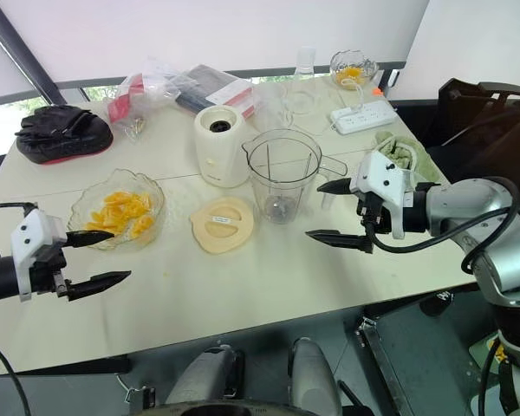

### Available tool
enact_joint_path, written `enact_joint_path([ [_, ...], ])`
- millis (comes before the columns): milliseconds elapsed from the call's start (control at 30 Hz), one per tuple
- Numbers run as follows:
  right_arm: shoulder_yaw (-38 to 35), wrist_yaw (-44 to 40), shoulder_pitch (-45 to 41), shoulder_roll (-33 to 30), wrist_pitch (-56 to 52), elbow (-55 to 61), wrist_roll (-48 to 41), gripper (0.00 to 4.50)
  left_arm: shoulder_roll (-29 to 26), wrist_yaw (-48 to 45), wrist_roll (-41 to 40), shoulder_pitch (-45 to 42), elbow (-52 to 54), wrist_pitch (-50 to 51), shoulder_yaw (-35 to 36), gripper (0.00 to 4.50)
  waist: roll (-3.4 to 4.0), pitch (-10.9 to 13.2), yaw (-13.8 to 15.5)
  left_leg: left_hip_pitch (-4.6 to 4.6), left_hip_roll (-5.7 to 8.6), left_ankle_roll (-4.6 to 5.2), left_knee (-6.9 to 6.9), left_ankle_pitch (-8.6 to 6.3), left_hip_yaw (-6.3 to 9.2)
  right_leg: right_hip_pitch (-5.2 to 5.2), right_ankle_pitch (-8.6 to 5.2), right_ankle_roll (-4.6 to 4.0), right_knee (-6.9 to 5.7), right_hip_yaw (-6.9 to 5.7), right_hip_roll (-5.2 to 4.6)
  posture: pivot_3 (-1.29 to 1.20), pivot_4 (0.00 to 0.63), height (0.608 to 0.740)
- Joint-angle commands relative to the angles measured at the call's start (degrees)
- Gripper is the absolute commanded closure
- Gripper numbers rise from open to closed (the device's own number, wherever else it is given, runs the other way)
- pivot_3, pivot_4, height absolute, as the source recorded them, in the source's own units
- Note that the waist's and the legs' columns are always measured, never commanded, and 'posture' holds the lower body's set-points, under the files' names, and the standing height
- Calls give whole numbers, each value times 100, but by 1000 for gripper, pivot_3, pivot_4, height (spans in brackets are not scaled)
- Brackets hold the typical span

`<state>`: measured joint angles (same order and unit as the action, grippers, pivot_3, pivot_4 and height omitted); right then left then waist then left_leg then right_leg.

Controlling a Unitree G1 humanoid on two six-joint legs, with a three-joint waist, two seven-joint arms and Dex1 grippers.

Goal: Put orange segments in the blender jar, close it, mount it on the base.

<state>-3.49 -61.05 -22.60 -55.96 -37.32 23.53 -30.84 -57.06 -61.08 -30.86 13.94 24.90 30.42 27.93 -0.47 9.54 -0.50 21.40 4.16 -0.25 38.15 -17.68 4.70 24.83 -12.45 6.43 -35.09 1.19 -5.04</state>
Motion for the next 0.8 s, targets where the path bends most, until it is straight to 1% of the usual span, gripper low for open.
enact_joint_path([
  [33, -69, 131, -5, 105, -13, 284, -105, 55, -115, -52, -45, -77, 138, 29, 133, 0, 0, 0, -3, 0, 0, 0, 0, 0, 0, 0, 0, 0, 0, 0, 0, 0, 150, 740],
  [100, -23, 212, 41, 160, -1, 328, -59, 55, -121, -4, -49, -175, 144, 85, 66, 0, 0, 1, -3, 0, 0, 0, 0, 0, 0, 0, 0, 0, 0, 0, 0, 0, 150, 740],
  [133, -41, 264, 36, 203, -19, 348, -82, 55, -109, 13, -228, -258, 181, 247, 95, 0, 3, 2, -2, 0, 0, 0, 0, 0, 0, 0, 0, 0, 0, 0, 0, 0, 150, 740],
  [300, -17, 375, -5, 254, -93, 398, -110, 55, -58, 68, -245, -352, 216, 359, 19, 0, 2, 5, -4, 1, 0, 0, 0, 0, -1, 1, 1, 2, 0, 0, -1, 0, 150, 740],
  [533, -2, 400, -83, 231, -159, 403, -112, 55, 35, 233, -160, -452, 173, 283, -179, 0, 3, 6, -4, 1, 0, 1, -1, -1, -1, 3, 1, 2, 0, 0, -1, 0, 150, 740],
  [800, 16, 453, -57, 257, -209, 500, -126, 55, 13, 295, -106, -725, -53, 228, -326, 0, 3, 8, -2, 1, 0, 1, -1, -1, -2, 3, 1, 2, 0, 0, -1, 0, 150, 740],
])
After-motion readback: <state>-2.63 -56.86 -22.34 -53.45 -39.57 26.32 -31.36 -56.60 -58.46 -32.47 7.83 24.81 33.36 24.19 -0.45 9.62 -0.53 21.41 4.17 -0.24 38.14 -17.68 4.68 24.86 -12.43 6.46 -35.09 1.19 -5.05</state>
